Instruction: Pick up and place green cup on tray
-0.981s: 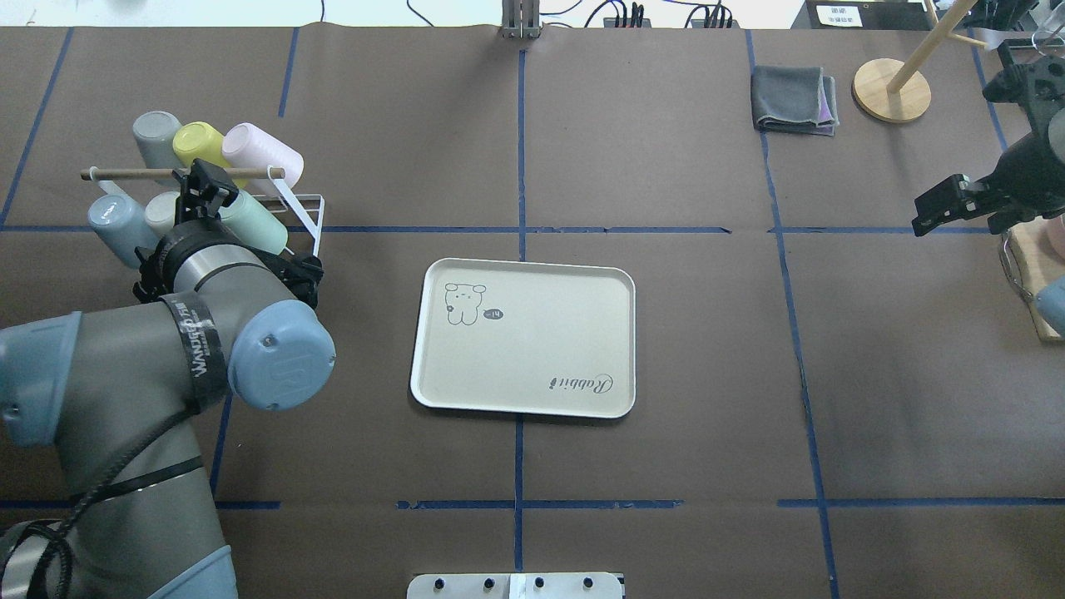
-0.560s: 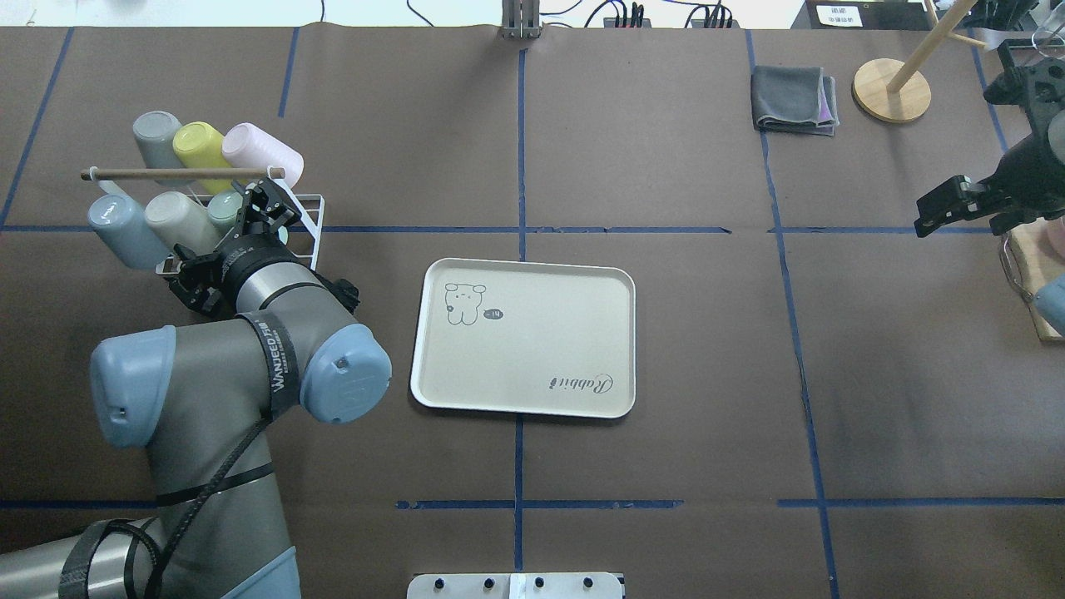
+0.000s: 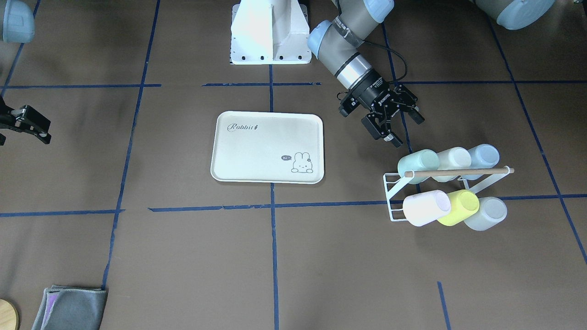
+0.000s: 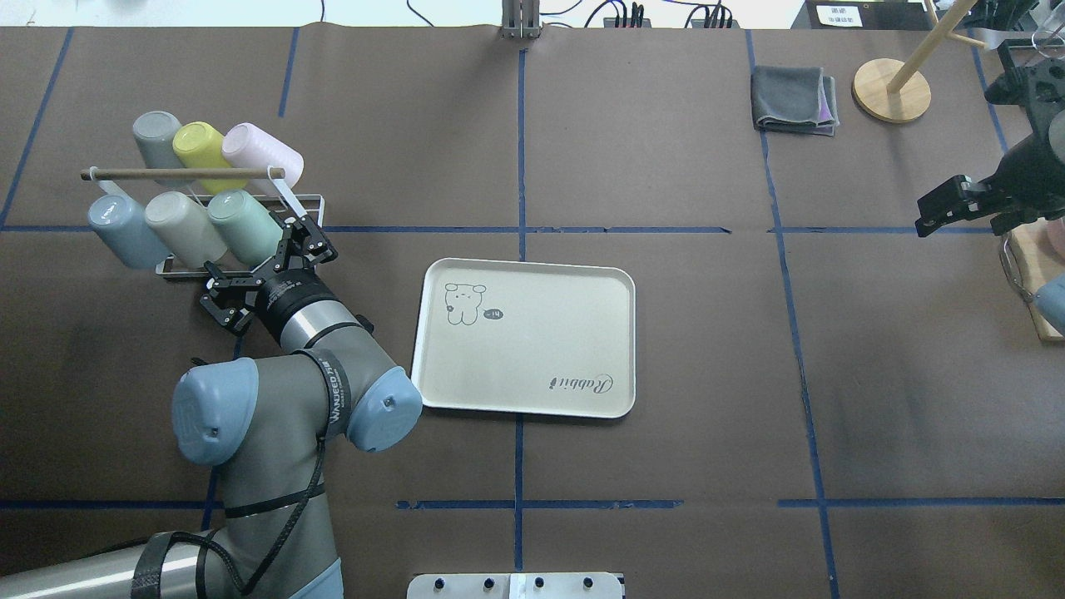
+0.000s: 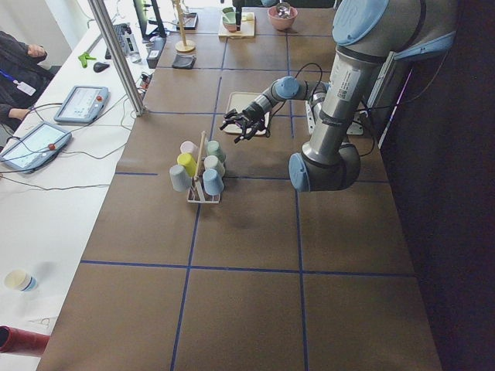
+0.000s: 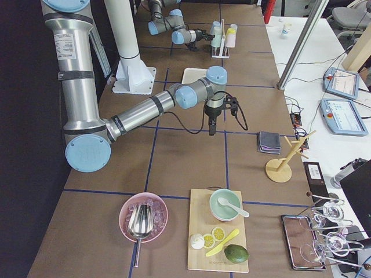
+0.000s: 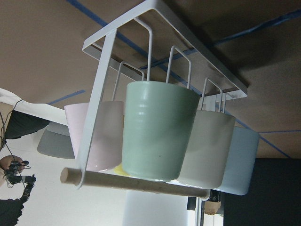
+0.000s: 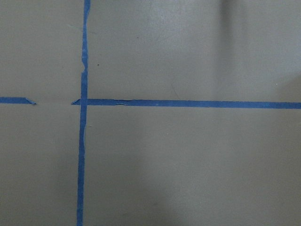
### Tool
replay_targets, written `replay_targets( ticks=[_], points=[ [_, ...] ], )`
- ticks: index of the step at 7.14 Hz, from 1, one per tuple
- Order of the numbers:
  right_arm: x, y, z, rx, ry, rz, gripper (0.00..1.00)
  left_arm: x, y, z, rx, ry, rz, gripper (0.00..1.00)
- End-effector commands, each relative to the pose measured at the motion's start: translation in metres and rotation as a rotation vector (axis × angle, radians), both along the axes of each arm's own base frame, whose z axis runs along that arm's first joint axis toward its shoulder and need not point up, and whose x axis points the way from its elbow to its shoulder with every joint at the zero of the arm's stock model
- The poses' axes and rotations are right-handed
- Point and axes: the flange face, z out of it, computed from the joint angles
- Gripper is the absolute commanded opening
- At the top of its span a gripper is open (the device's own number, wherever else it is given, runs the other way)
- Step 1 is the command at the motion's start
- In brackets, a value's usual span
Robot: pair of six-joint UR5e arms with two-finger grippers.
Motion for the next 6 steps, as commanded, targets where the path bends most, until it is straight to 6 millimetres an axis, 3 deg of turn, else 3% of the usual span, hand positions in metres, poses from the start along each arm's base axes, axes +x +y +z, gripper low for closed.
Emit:
replay_targets(
  ticks=[1,6],
  points=[
    [0.000,0.000,0.001,-0.001,0.001,0.000,1.00,0.023,-0.003,0.030,0.002,-0.101,0.020,1.00],
    [0.000,0.000,0.004,-0.007,0.003,0.000,1.00,0.033,-0.018,0.047,0.058,-0.129,0.016,0.99]
  ],
)
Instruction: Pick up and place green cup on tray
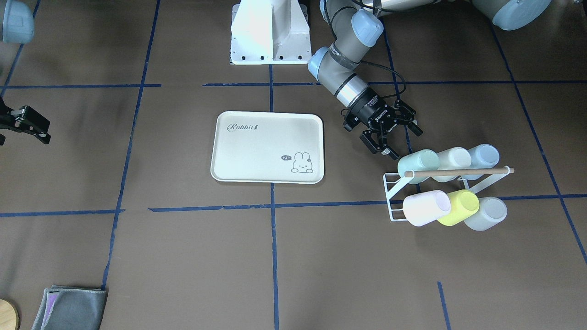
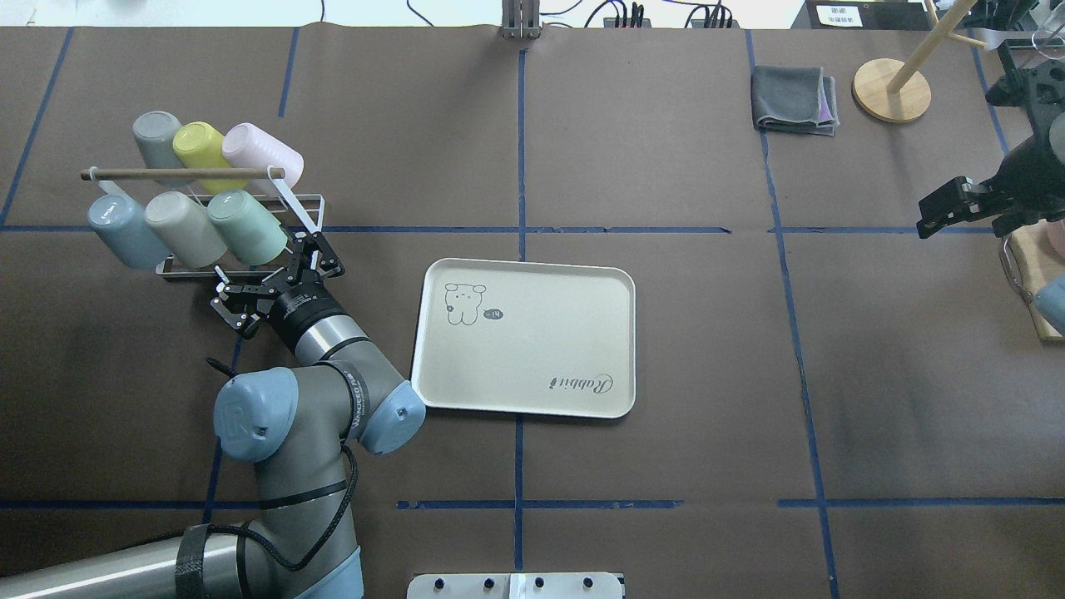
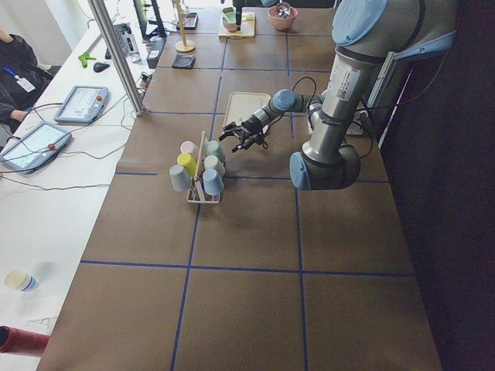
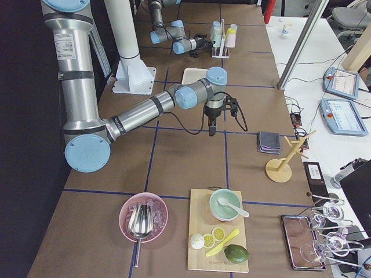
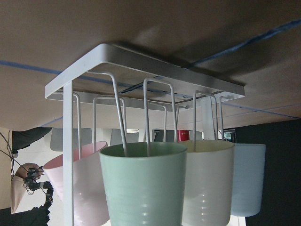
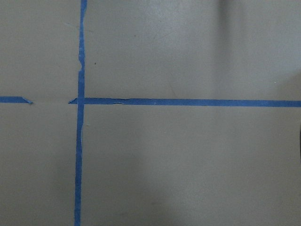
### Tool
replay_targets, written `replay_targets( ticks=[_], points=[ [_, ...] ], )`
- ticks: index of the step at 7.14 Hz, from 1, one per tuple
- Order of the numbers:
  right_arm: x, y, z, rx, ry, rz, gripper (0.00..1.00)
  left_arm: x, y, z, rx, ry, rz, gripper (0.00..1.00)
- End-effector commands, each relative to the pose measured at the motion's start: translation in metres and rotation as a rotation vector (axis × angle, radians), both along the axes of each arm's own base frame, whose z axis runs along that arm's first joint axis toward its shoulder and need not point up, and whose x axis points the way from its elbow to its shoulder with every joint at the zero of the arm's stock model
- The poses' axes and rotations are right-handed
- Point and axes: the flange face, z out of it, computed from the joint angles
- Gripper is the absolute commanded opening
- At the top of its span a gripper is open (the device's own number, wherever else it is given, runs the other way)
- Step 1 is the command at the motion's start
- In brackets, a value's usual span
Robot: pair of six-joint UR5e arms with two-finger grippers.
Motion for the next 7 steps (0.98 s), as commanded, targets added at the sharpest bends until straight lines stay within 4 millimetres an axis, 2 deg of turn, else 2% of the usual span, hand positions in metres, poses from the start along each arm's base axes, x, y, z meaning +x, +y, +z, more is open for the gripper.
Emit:
replay_targets(
  ticks=[1,3,7],
  points=[
    [0.000,0.000,0.001,-0.001,0.001,0.000,1.00,0.008,-0.019,0.015,0.041,0.016,-0.014,0.99],
    [-0.001,-0.001,0.001,-0.003,0.001,-0.002,1.00,0.005,-0.033,0.028,0.039,0.010,-0.036,0.98],
    [-0.001,-0.001,0.001,-0.002,0.001,0.001,1.00,-0.005,-0.045,0.029,0.040,0.011,-0.060,0.94]
  ],
)
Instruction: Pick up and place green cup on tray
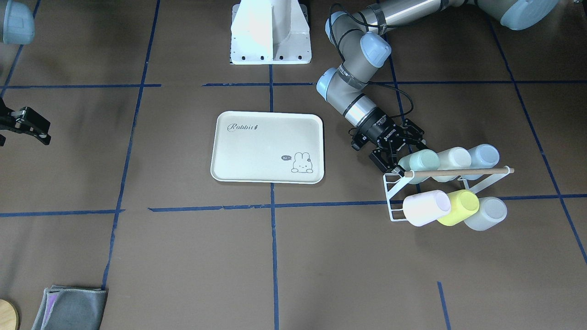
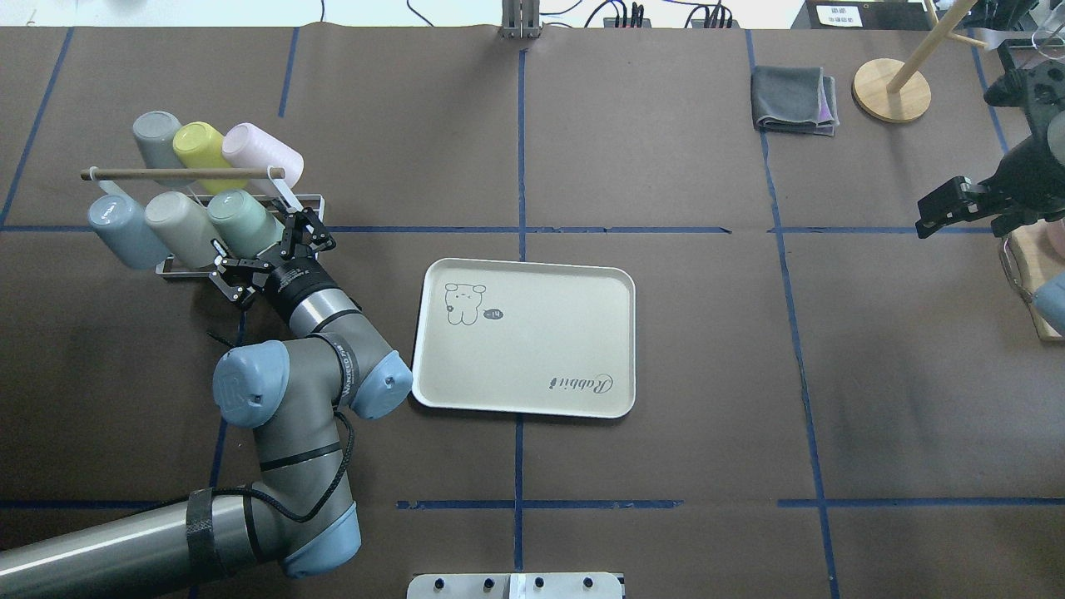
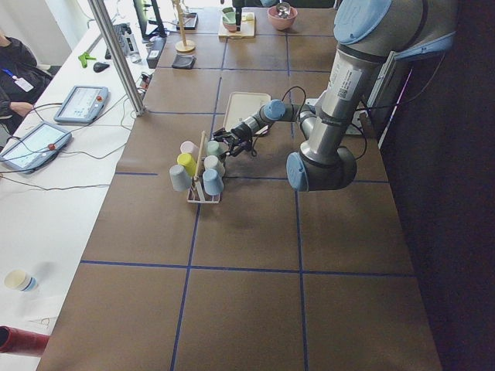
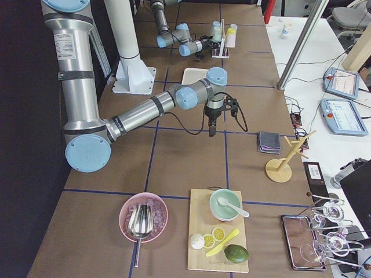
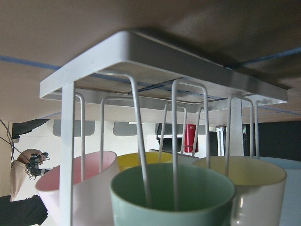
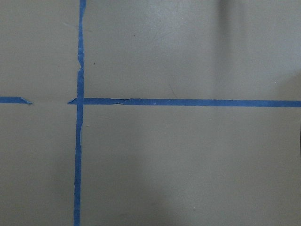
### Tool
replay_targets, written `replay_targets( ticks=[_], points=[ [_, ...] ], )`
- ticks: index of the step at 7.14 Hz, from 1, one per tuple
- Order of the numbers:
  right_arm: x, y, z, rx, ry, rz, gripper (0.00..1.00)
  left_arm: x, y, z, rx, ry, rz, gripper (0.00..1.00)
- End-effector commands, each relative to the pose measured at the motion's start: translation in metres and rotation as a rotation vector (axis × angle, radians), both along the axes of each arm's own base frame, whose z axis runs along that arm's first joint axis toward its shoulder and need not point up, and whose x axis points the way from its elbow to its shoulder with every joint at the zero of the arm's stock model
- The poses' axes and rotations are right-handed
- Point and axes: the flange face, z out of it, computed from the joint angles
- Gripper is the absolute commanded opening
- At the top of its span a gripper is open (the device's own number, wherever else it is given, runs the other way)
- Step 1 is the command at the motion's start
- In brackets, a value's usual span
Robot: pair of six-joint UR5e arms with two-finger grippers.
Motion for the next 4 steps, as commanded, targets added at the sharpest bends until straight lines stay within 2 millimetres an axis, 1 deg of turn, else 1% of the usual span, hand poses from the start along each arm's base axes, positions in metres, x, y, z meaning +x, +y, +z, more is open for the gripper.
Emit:
replay_targets(
  ticks=[1,3,4],
  points=[
    [0.000,0.000,0.000,0.000,0.000,0.001,1.00,-0.004,-0.007,0.004,-0.001,-0.004,-0.015,0.94],
    [0.000,0.000,0.000,0.001,0.000,0.000,1.00,0.004,-0.010,0.017,0.006,0.015,-0.013,0.91],
    [0.000,0.000,0.000,0.000,0.000,0.000,1.00,0.005,-0.011,0.018,0.008,0.019,-0.013,0.87]
  ],
)
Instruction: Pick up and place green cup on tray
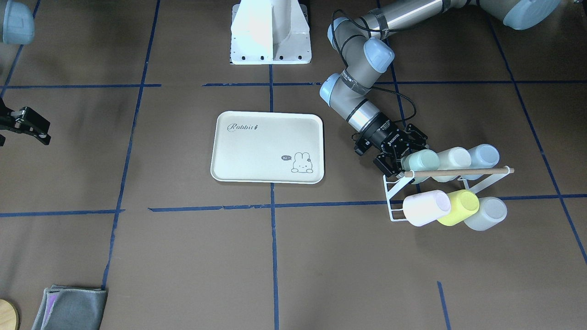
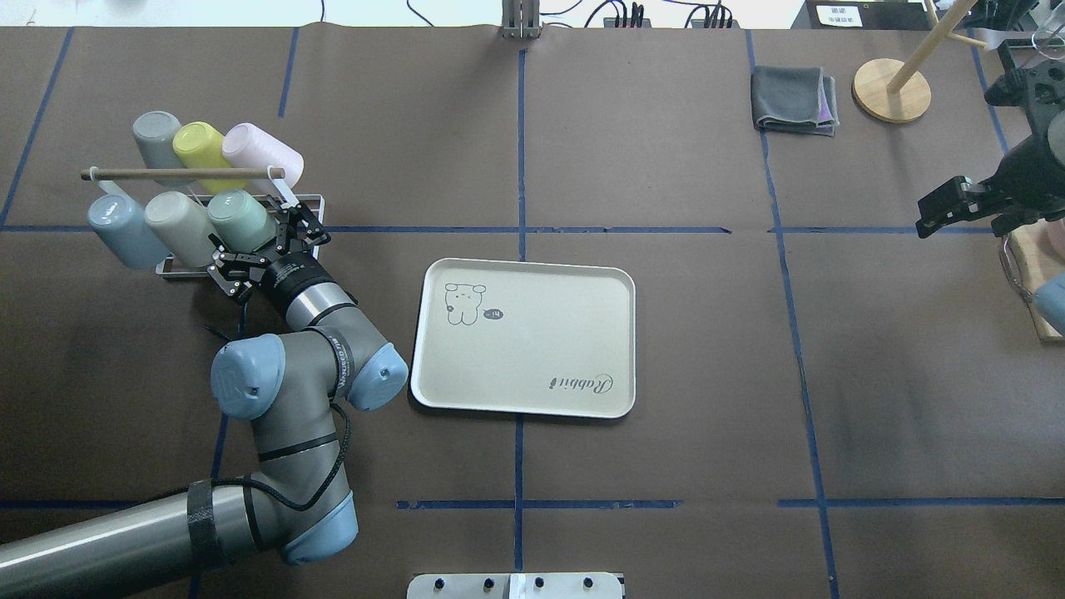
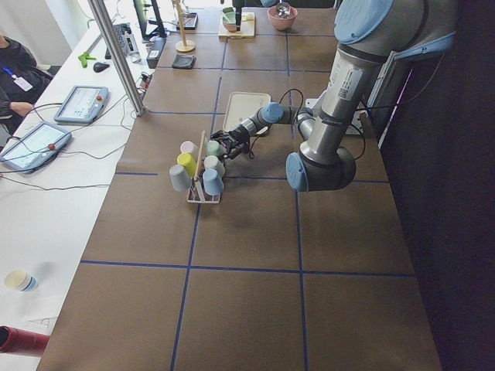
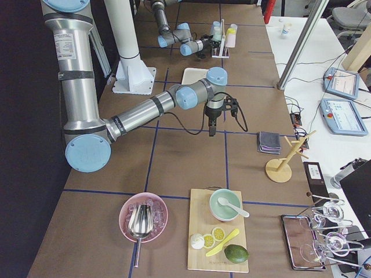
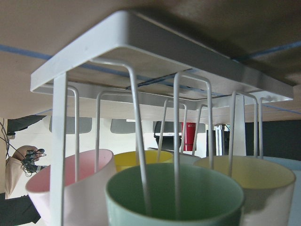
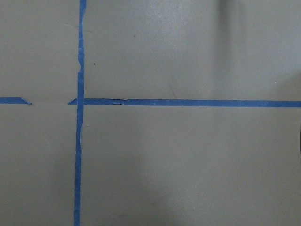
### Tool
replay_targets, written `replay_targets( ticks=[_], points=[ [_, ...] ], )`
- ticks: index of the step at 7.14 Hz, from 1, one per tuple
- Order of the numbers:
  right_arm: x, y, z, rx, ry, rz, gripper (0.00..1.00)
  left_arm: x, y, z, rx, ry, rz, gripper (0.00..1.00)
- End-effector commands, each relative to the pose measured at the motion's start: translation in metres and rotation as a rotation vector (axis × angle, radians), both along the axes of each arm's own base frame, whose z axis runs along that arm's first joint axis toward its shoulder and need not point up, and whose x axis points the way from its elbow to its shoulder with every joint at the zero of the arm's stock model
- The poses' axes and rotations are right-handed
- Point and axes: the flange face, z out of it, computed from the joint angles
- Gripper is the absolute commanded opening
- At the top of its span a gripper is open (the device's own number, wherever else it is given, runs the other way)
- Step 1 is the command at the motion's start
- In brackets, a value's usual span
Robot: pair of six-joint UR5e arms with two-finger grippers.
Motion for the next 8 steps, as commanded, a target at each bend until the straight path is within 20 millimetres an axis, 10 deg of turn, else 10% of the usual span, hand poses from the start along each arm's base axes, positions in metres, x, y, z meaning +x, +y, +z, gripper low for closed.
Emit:
replay_targets(
  ticks=[1,5,8],
  points=[
    [0.000,0.000,0.000,-0.001,0.000,0.001,1.00,0.002,-0.001,0.004,0.004,0.009,0.000,0.79],
    [0.000,0.000,0.001,-0.003,-0.001,0.000,1.00,0.001,-0.001,-0.003,0.008,0.019,0.001,0.50],
    [0.000,0.000,0.001,-0.002,0.001,0.001,1.00,-0.005,-0.001,-0.011,0.003,0.013,0.012,0.49]
  ],
)
